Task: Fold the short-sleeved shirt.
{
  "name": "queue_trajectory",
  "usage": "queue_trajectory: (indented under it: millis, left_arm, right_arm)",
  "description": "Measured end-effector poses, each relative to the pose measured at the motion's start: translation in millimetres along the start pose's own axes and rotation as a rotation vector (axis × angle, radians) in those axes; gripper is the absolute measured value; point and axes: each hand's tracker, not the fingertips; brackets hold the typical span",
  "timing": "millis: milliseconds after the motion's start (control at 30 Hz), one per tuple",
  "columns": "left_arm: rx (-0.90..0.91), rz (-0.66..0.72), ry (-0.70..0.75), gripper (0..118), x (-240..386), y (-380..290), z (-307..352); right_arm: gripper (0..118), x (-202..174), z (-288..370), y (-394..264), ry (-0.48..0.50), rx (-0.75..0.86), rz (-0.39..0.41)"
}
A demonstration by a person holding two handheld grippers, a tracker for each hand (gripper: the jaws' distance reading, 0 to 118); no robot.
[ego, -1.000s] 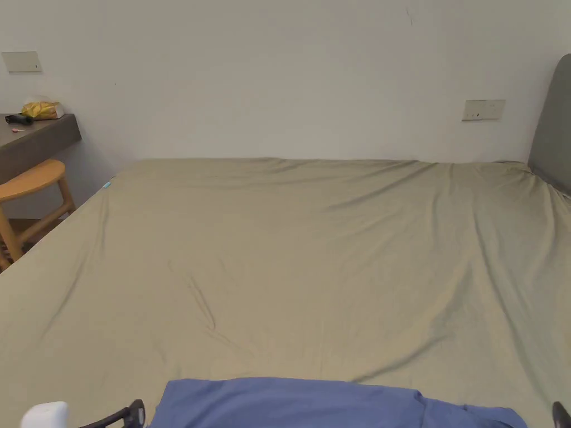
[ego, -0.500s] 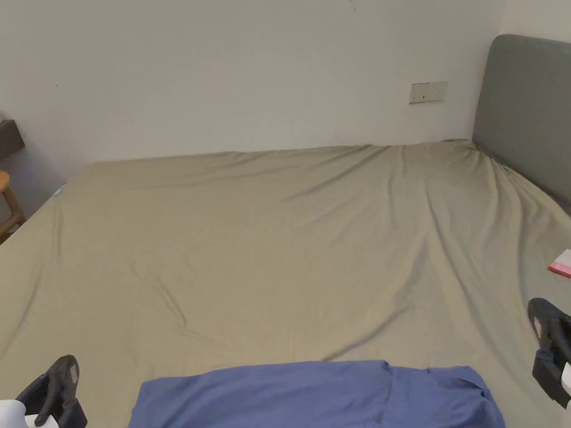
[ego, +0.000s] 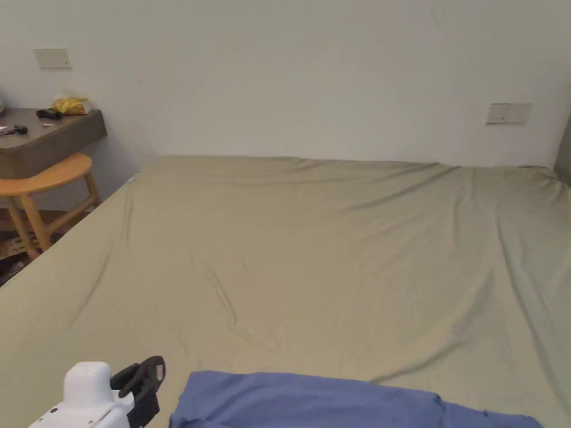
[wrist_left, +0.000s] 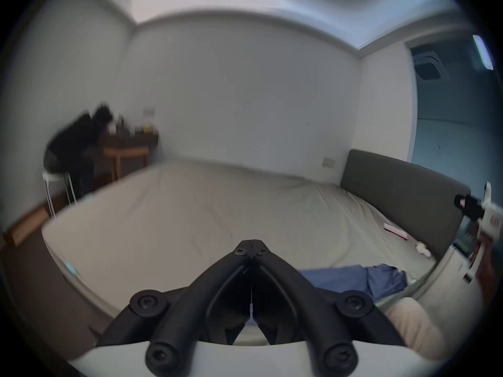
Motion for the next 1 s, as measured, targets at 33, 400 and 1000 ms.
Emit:
queue_trajectory:
  millis: [33, 400, 1000]
  left_arm:
    - [-0.063, 0.044, -0.025, 0, -8, -2, -9]
    - [-0.408, 0.428, -0.109, 0, -87, -28, -109]
    - [-0.584, 0.047, 0.065, 118, -93, -41, -182]
  right_arm:
    - [0, 1, 1, -2, -0.010, -0.006, 0.011]
    - [0, 13, 1, -15, -0.032, -0.062, -0.028]
    - [0, 26, -14, -38, -0.075, -0.178, -0.084]
